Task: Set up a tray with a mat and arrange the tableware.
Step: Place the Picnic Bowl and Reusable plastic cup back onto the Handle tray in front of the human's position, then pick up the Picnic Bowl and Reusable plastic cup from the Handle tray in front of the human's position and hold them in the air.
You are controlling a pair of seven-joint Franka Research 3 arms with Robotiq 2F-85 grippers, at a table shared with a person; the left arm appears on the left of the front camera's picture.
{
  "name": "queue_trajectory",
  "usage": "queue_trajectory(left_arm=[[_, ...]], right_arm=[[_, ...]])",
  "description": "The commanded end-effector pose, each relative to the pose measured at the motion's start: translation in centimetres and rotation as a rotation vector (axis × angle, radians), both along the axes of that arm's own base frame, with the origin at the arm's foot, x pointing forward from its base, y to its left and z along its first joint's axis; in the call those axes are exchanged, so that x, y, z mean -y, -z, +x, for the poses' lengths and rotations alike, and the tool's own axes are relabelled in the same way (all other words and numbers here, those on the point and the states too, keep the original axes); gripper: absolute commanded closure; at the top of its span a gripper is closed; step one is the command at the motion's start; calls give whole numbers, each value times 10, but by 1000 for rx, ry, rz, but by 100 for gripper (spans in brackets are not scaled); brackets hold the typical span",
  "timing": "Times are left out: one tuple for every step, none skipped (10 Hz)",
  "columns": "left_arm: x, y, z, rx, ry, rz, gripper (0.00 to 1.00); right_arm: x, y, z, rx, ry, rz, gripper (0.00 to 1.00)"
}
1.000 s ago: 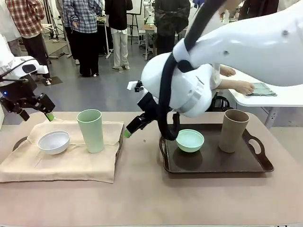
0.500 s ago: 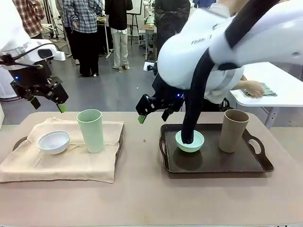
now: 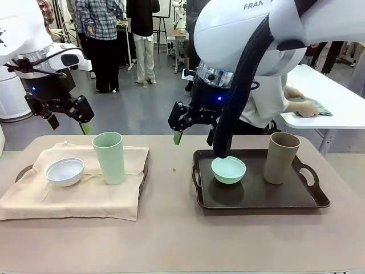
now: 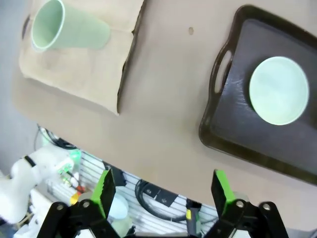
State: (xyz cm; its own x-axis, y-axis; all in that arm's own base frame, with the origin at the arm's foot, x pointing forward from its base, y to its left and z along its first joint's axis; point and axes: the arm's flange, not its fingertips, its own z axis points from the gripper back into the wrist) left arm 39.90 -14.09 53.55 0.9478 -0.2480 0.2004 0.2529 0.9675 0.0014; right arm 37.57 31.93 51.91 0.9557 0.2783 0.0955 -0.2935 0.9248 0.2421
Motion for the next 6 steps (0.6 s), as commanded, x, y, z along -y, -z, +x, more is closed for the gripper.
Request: queue_trajectory(left_arm=[[-2, 0, -2, 15, 6, 0, 0], [-2, 0, -2, 15, 6, 0, 0], [-2, 0, -2, 15, 6, 0, 0], [-2, 0, -2, 15, 6, 0, 0], [-2, 0, -2, 15, 6, 0, 0], [-2, 0, -2, 15, 6, 0, 0]], right_arm=[[-2, -4, -9, 14, -17, 25, 0], [-2, -4, -9, 14, -17, 25, 0], [-2, -4, -9, 14, -17, 25, 0], [-2, -4, -9, 14, -17, 25, 0], [-2, -4, -9, 14, -17, 25, 0], [-2, -4, -9, 14, -17, 25, 0]])
